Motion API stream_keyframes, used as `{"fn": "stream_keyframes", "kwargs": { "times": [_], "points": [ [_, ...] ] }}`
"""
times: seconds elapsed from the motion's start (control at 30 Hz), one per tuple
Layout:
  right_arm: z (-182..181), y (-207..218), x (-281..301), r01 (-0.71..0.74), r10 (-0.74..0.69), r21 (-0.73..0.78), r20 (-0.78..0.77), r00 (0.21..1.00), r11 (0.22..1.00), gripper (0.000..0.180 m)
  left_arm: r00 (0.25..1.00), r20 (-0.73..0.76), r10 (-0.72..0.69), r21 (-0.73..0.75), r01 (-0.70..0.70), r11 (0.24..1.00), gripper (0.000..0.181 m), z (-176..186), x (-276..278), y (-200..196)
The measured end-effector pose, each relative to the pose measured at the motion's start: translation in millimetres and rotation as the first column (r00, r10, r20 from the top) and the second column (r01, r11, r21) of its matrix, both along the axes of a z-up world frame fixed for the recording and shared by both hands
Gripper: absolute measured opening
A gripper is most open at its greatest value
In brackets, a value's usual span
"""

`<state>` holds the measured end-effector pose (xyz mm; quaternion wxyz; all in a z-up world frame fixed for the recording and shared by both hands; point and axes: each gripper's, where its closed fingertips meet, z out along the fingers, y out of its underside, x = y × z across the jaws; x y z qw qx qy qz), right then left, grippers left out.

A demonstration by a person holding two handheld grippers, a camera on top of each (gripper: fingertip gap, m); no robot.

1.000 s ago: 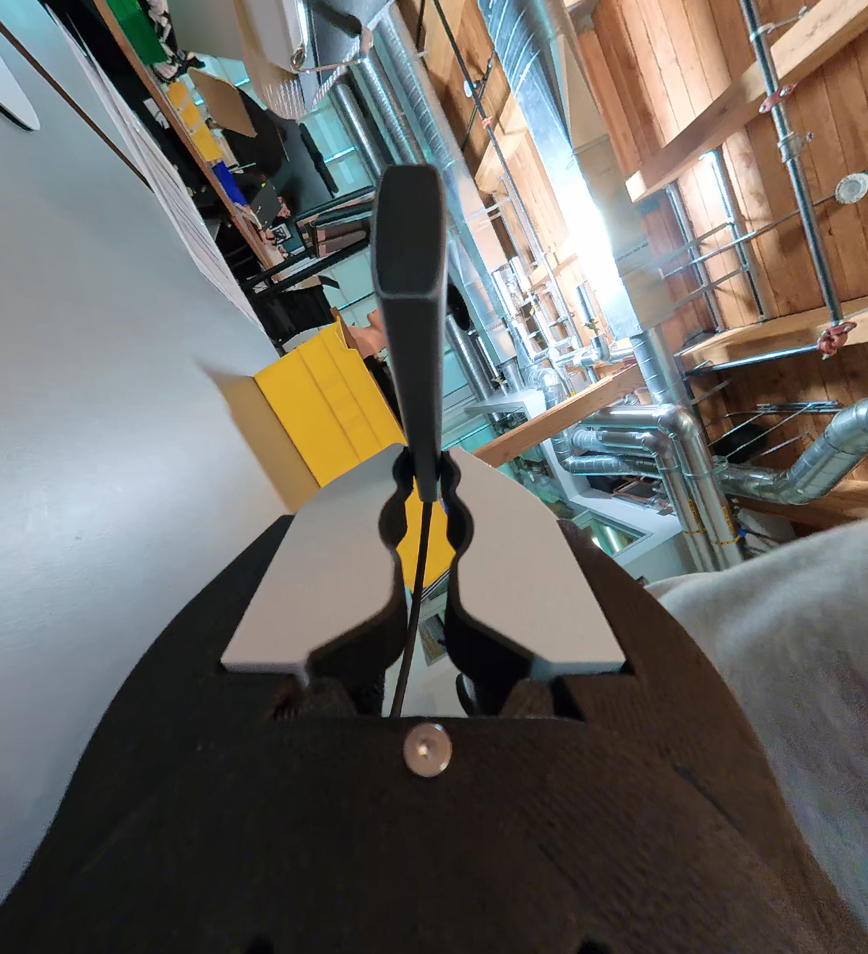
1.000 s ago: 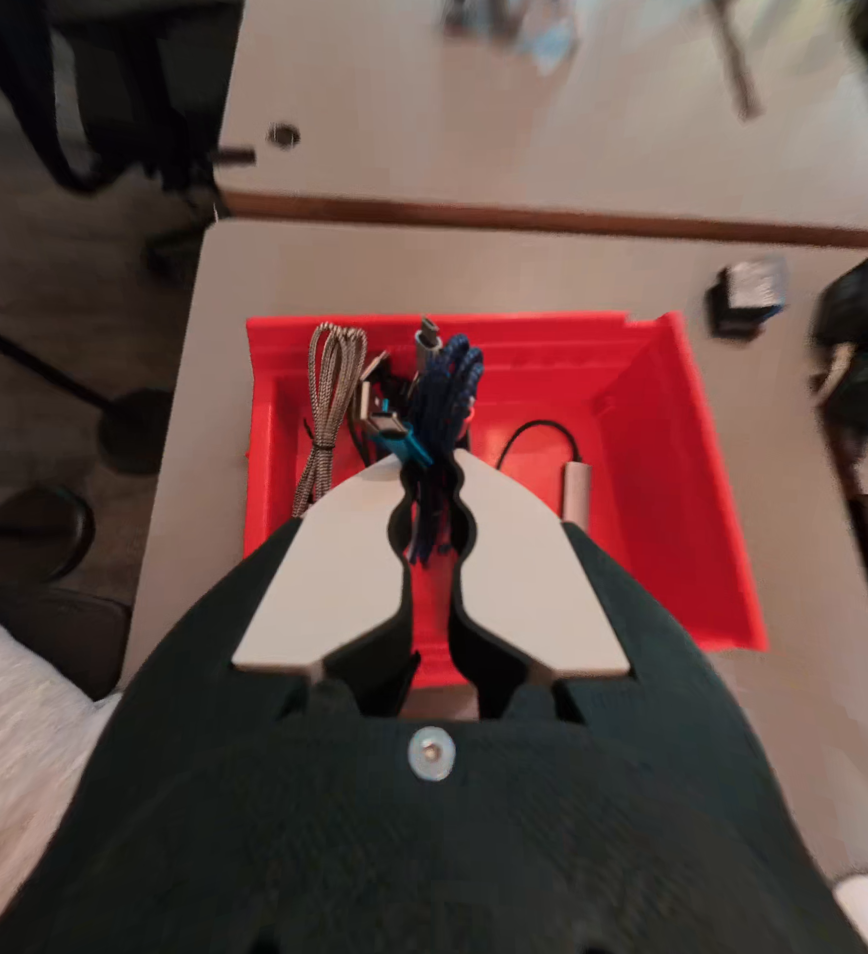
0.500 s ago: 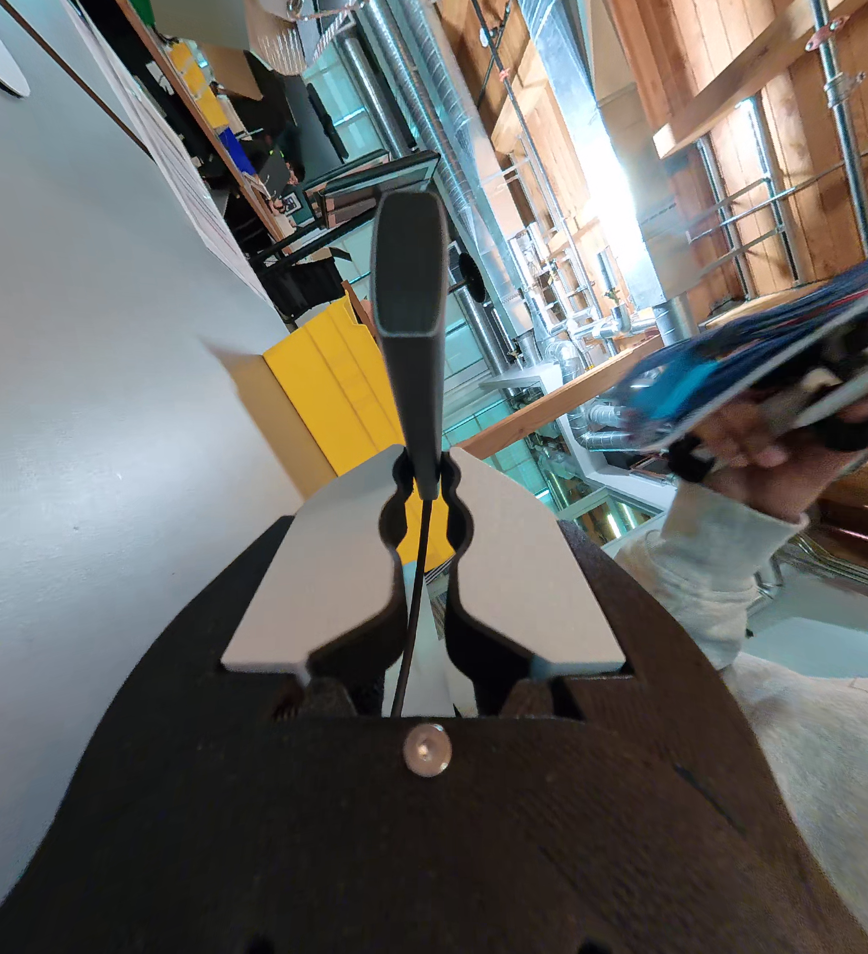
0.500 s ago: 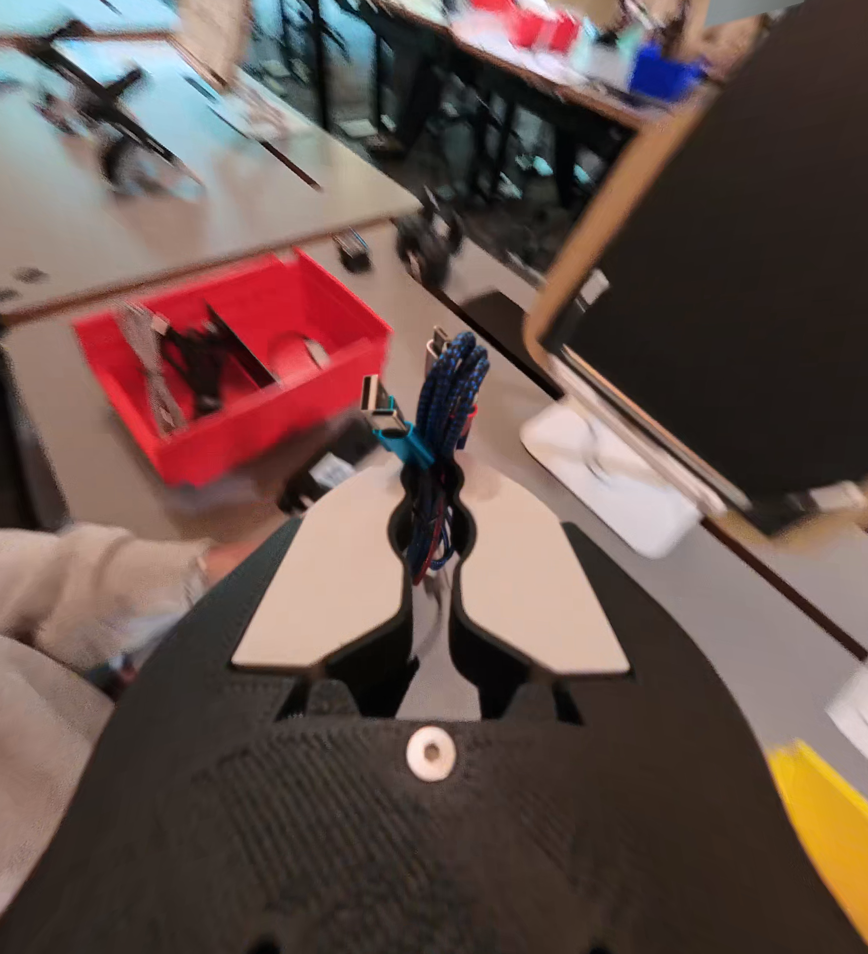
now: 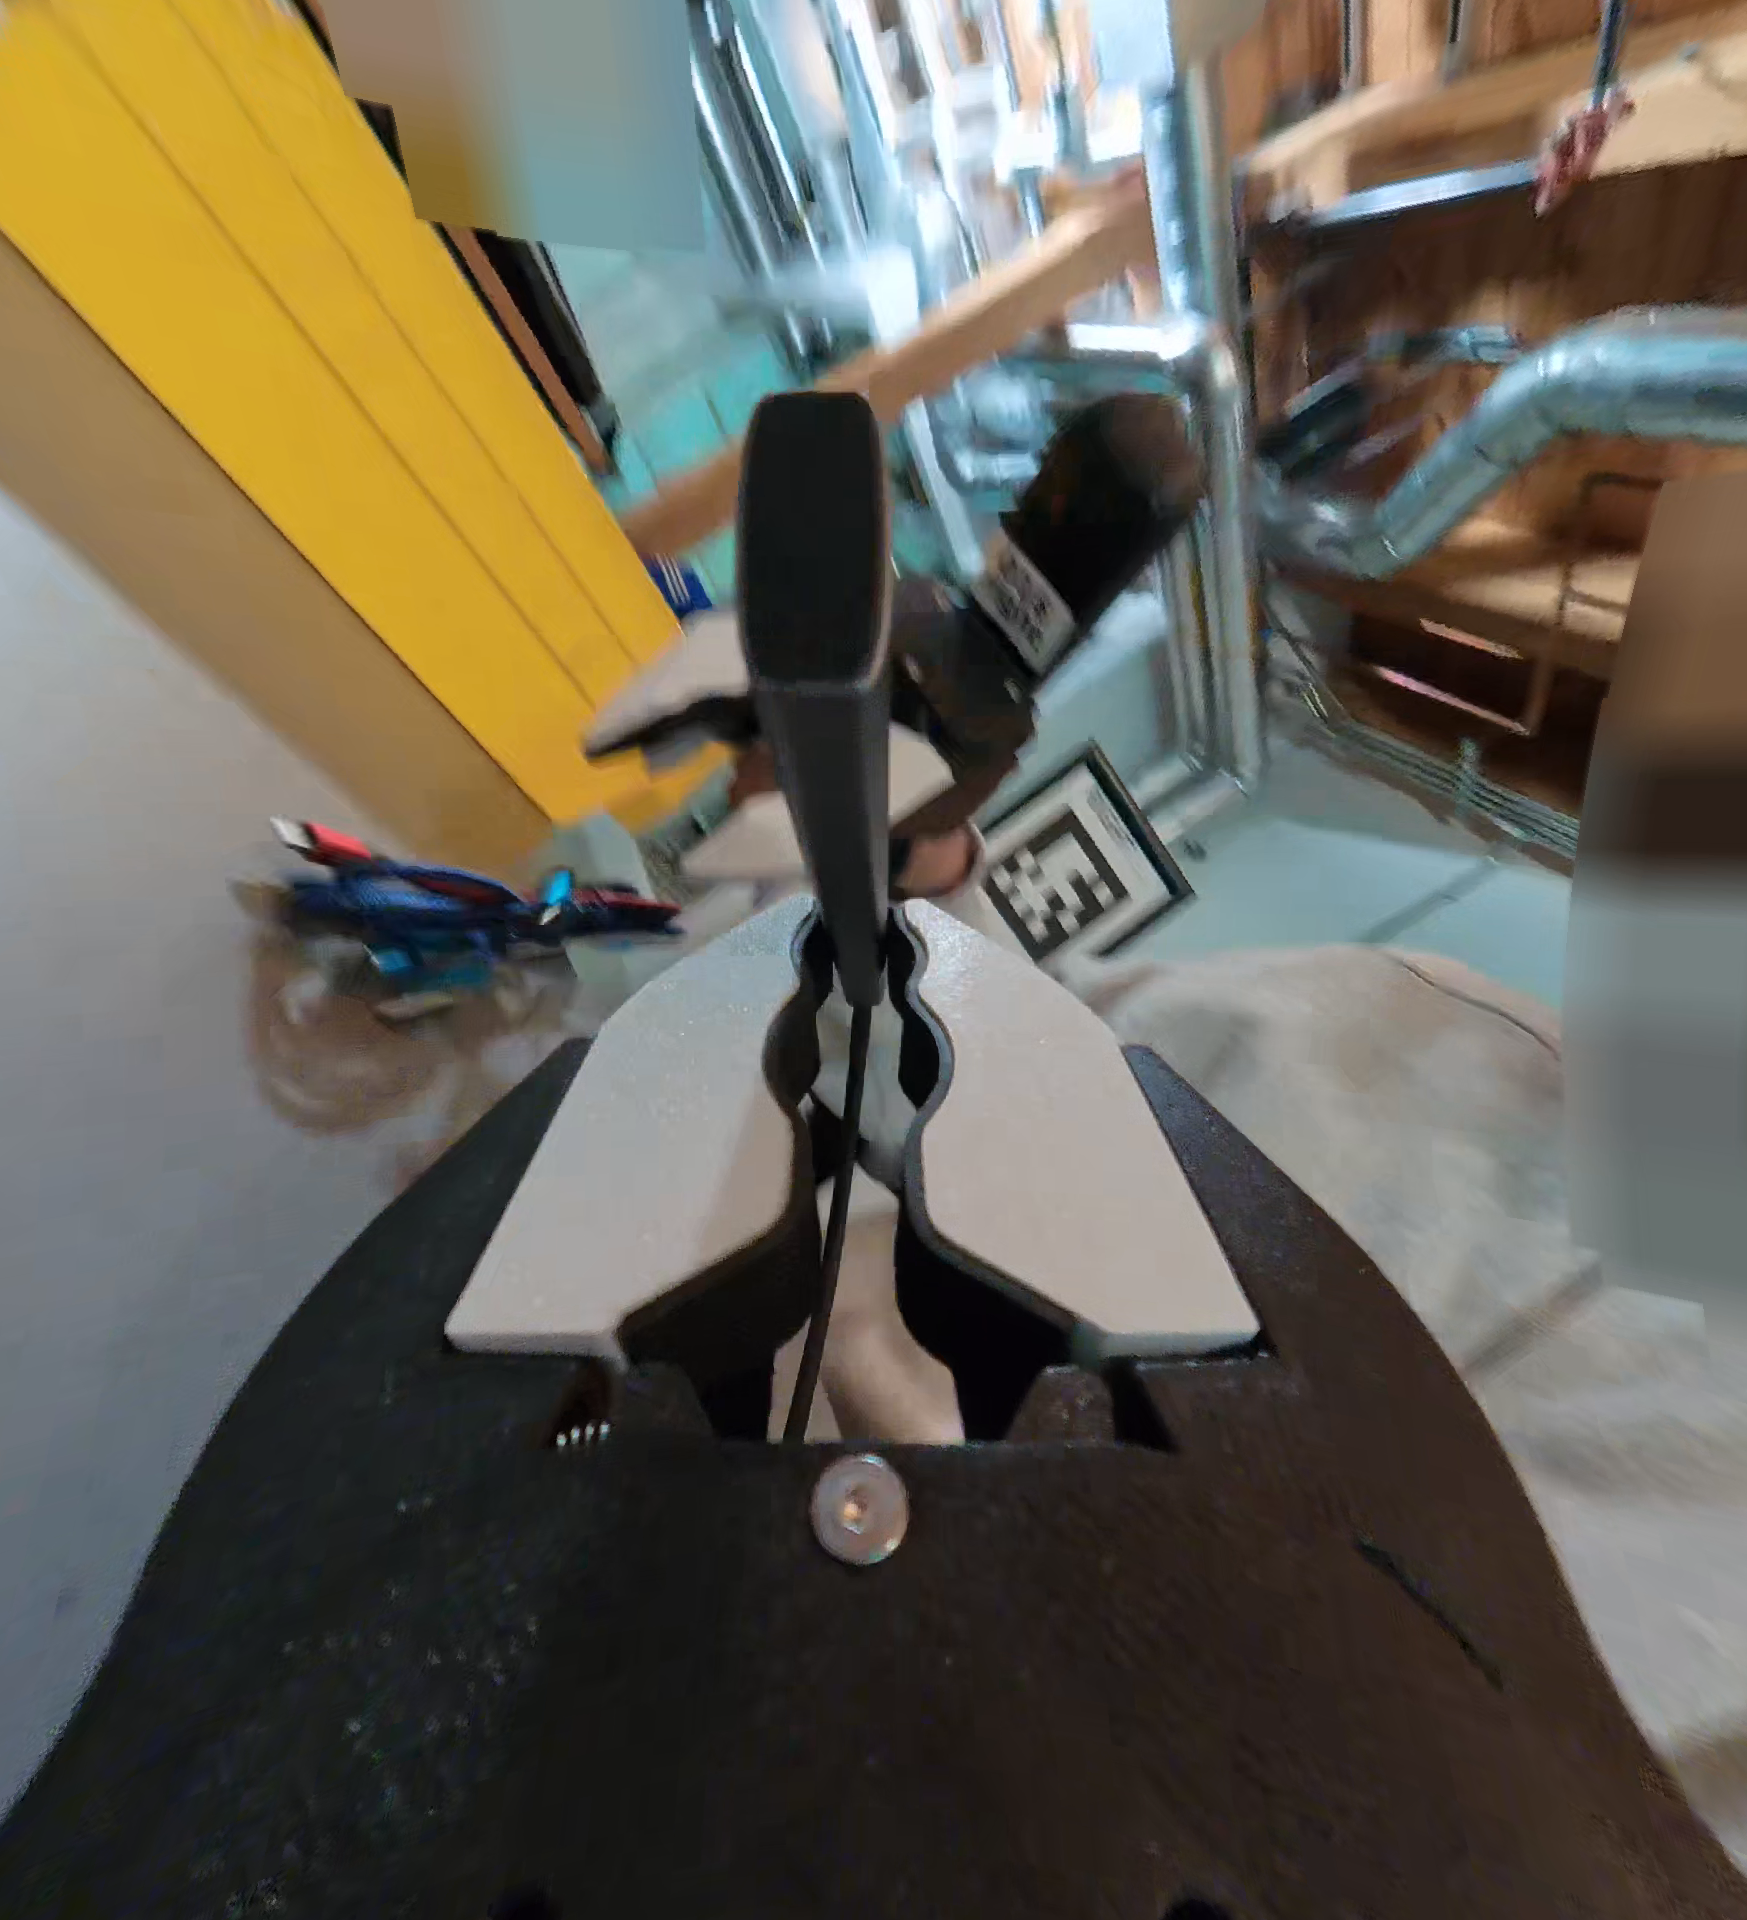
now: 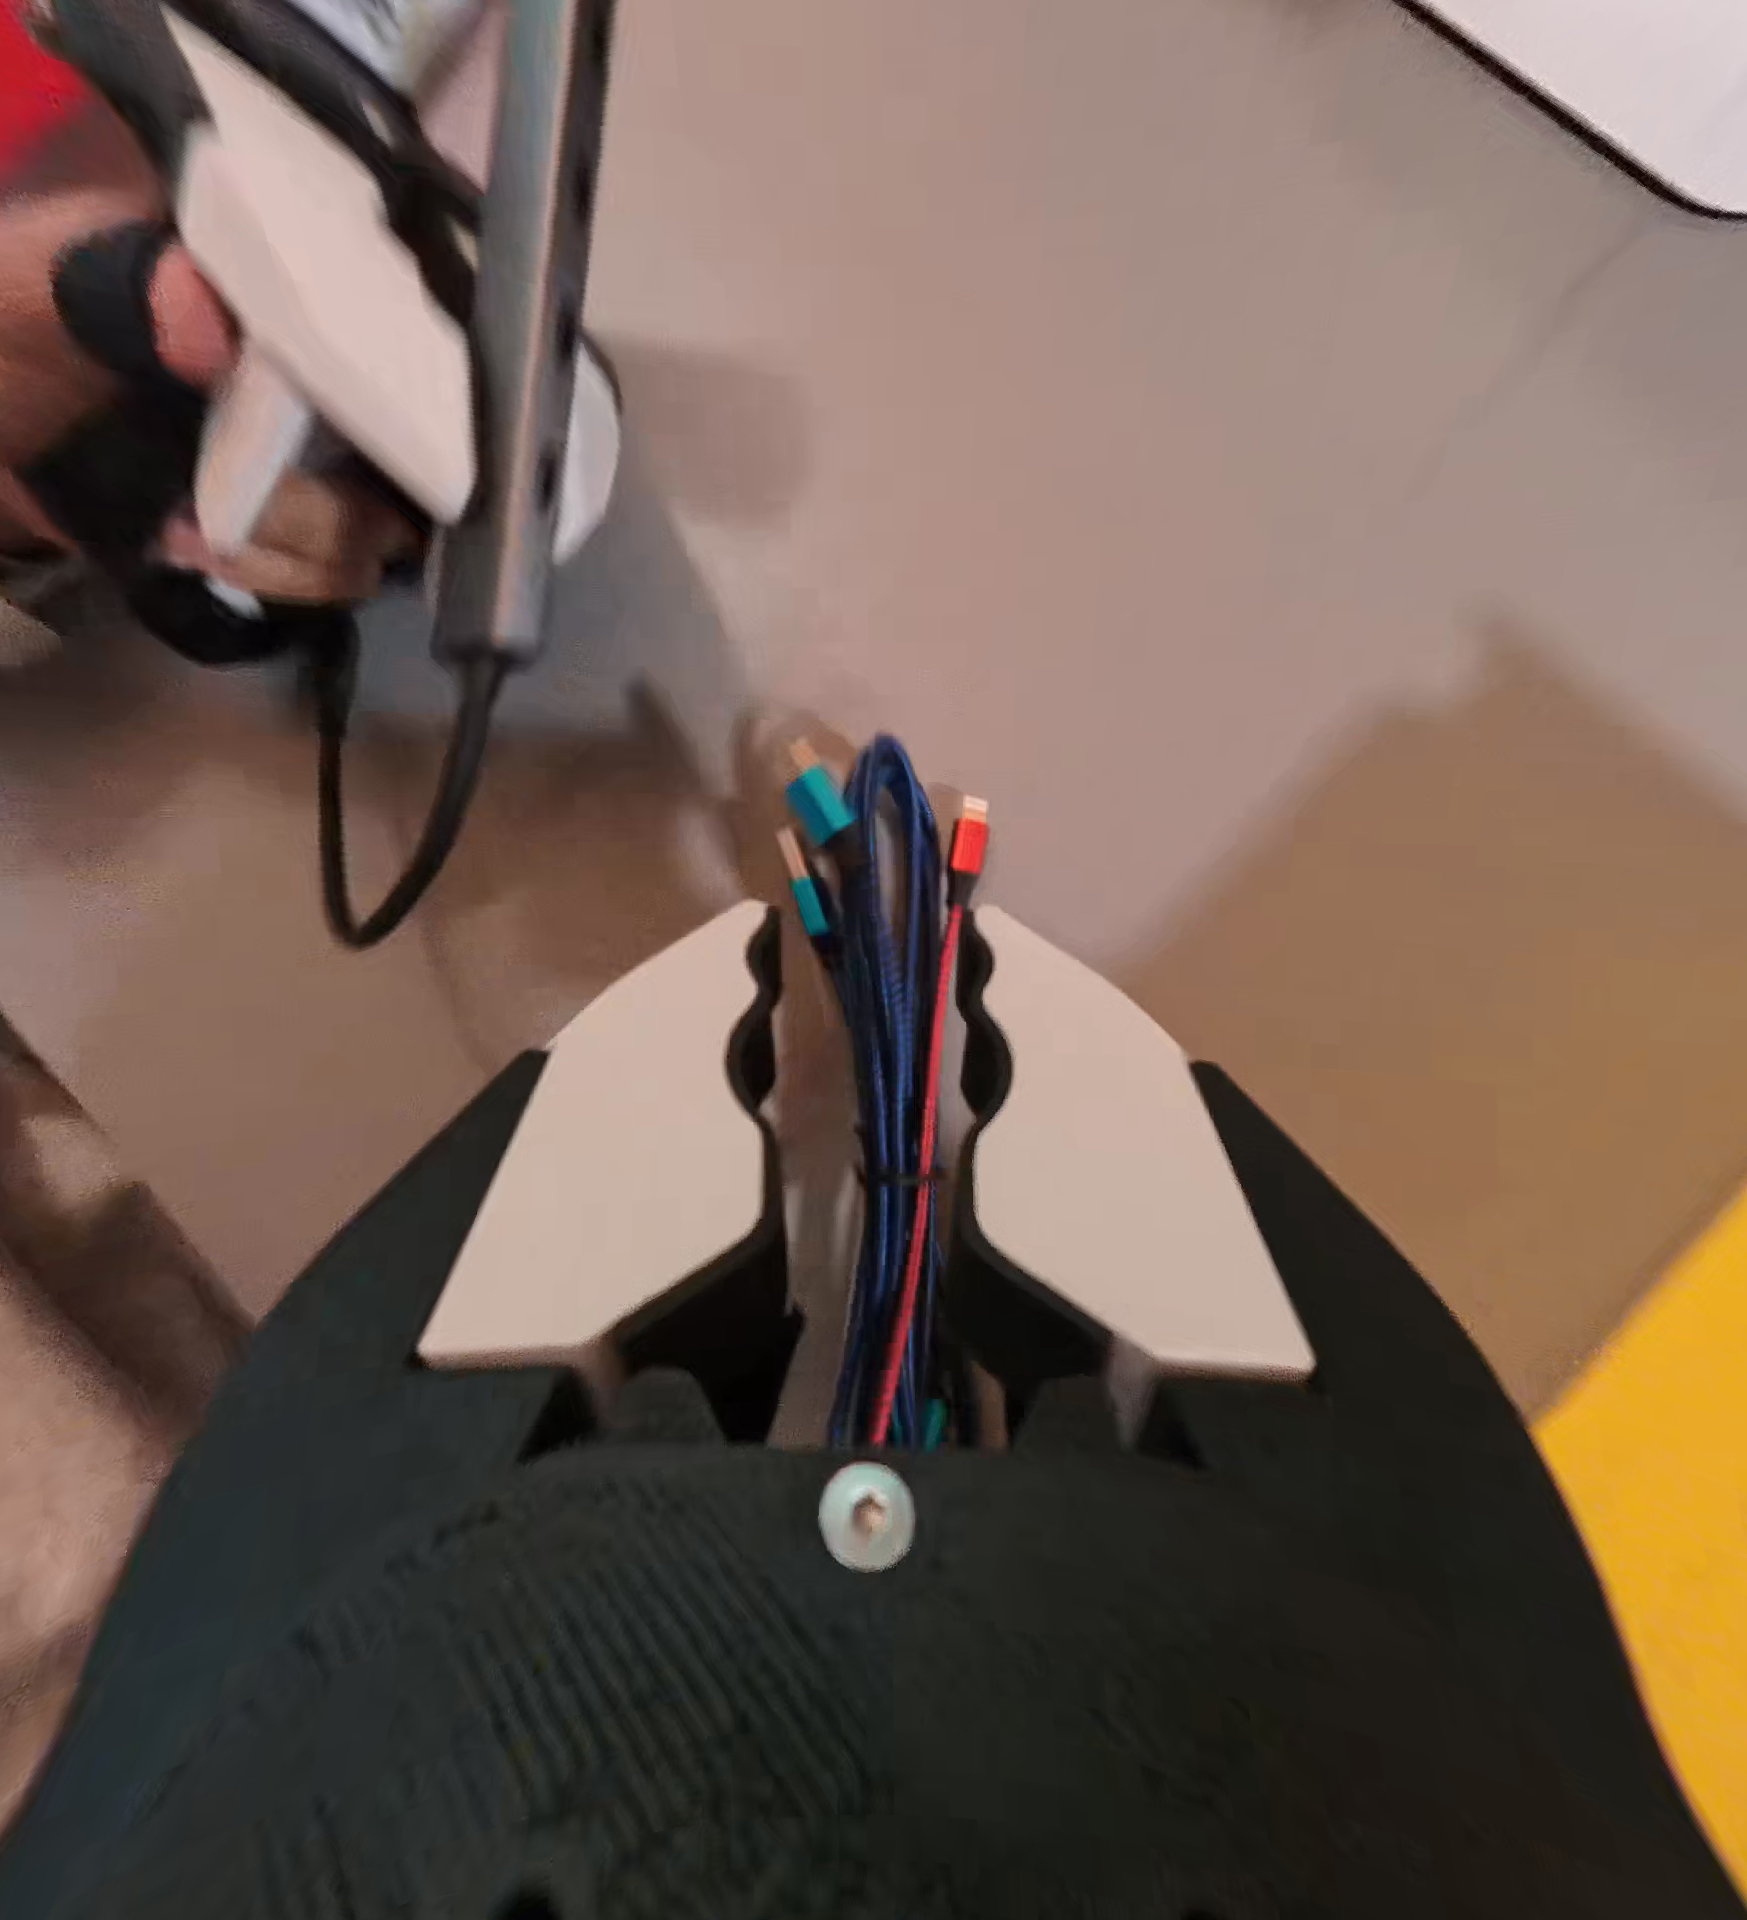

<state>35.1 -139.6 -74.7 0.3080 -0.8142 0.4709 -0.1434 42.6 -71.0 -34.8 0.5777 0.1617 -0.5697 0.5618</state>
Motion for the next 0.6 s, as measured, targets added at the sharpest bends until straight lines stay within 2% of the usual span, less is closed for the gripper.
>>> {"fn": "stream_keyframes", "kwargs": {
  "times": [0.03, 0.13, 0.23, 0.33, 0.43, 0.6],
  "points": [
    [1.5, 4.1, 1.7, -0.009, 0.007, 0.079, 0.020, 1.000, 0.997, 0.033, 0.998, 0.006, -0.058, 0.034, 0.058, 0.998, 0.010, -4.8, -9.7, 1.7],
    [9.5, 8.6, -0.2, -0.044, 0.012, 0.296, 0.111, 0.994, 0.954, 0.028, 0.988, 0.092, -0.123, 0.128, 0.111, 0.986, 0.010, -16.9, -25.4, 3.1],
    [13.7, 3.7, -5.0, -0.061, -0.028, 0.445, 0.190, 0.981, 0.893, 0.020, 0.984, 0.080, -0.157, 0.166, 0.142, 0.976, 0.010, -23.0, -29.7, 2.1],
    [24.2, 6.2, -4.8, -0.107, -0.038, 0.486, 0.279, 0.959, 0.868, 0.016, 0.982, 0.043, -0.182, 0.190, 0.171, 0.967, 0.010, -26.2, -30.4, 0.8],
    [37.0, 27.3, -13.3, -0.226, 0.041, 0.483, 0.363, 0.931, 0.846, 0.014, 0.981, 0.042, -0.188, 0.189, 0.177, 0.966, 0.010, -26.2, -30.9, 1.3],
    [30.3, 63.3, -24.2, -0.256, 0.118, 0.574, 0.268, 0.956, 0.778, 0.017, 0.986, 0.022, -0.163, 0.141, 0.159, 0.977, 0.010, -20.4, -24.4, 4.0]
  ]
}}
